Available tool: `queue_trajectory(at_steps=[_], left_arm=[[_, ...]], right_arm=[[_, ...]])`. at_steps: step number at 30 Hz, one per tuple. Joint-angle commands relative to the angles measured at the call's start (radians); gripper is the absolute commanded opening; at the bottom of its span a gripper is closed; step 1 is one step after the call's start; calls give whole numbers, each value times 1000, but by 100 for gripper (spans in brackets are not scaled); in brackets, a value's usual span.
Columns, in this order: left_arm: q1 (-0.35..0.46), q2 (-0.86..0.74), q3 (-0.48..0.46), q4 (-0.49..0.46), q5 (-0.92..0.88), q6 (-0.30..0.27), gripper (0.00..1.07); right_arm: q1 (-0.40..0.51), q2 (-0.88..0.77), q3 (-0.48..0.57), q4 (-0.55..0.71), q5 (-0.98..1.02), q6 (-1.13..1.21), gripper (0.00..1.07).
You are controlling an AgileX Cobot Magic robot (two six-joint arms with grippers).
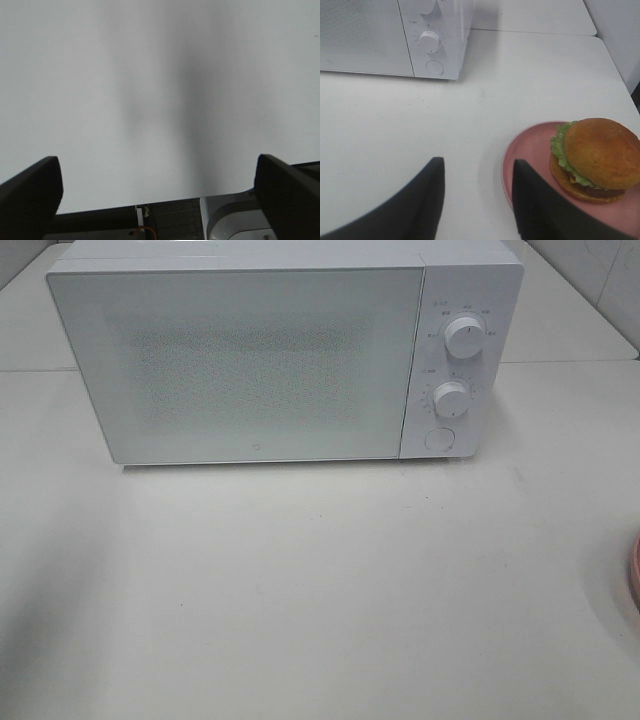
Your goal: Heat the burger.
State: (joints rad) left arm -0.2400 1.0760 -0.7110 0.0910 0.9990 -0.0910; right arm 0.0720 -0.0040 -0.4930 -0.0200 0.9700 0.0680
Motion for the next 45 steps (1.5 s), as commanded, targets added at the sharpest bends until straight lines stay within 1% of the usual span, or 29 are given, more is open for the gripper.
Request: queue_trajectory(at_steps=[1,3,5,6,8,9,10,12,13,15,16,17,19,20,22,23,24,25,27,28,29,30,33,37,39,40,41,42,45], left_arm=[[83,-40,4,-29,32,14,97],[134,-111,20,-28,66,16,97],[134,-136,29,-23,83,16,97],[134,-192,49,-19,108,16,97],[134,-222,62,-19,115,16,97],[134,-286,94,-20,114,16,97],[134,-286,94,-20,114,16,97],[134,-400,142,-19,102,16,97],[134,-400,142,-19,102,16,97],[134,-522,180,-14,95,16,97],[134,-522,180,-14,95,16,97],[134,-608,187,-12,78,17,97],[134,-642,187,-11,79,19,97],[134,-716,187,-3,78,20,97],[134,-755,188,2,77,20,97],[134,-829,188,5,77,20,97],[134,-829,188,5,77,20,97],[134,-903,188,-1,77,19,97],[134,-932,188,-6,77,15,97],[134,-998,188,-24,77,11,97],[134,-998,188,-24,77,11,97],[134,-1065,188,-39,77,12,97],[134,-1105,184,-38,84,13,97],[137,-1097,183,-38,73,13,97],[179,-1102,183,-32,71,14,97],[179,-1102,183,-32,71,14,97],[229,-1102,183,-32,68,14,97],[248,-1103,183,-31,68,14,97],[255,-1103,183,-32,68,14,97]], right_arm=[[-5,-28,3,-3,-10,-8,43],[-5,-28,3,-3,-10,-8,43],[-5,-28,3,-3,-10,-8,43],[-5,-28,3,-3,-10,-8,43],[-5,-28,3,-3,-10,-8,43],[-5,-28,3,-3,-10,-8,43],[-5,-28,3,-3,-10,-8,43],[-5,-28,3,-3,-10,-8,43],[-5,-28,3,-3,-10,-8,43],[-5,-28,3,-3,-10,-8,43],[-5,-28,3,-3,-10,-8,43],[-5,-28,3,-3,-10,-8,43],[-5,-28,3,-3,-10,-8,43],[-5,-28,3,-3,-10,-8,43],[-5,-28,3,-3,-10,-8,43],[-5,-28,3,-3,-10,-8,43],[-5,-28,3,-3,-10,-8,43],[-5,-28,3,-3,-10,-8,43],[-5,-28,3,-3,-10,-8,43],[-5,-28,3,-3,-10,-8,43],[-5,-28,3,-3,-10,-8,43],[-5,-28,3,-3,-10,-8,43],[-5,-28,3,-3,-10,-8,43],[-5,-27,3,-3,-10,-8,43],[-5,-27,3,-3,-10,-8,43],[-5,-27,3,-3,-10,-8,43],[-5,-27,3,-3,-10,-8,43],[-5,-27,3,-3,-10,-8,43],[-5,-27,3,-3,-10,-8,43]])
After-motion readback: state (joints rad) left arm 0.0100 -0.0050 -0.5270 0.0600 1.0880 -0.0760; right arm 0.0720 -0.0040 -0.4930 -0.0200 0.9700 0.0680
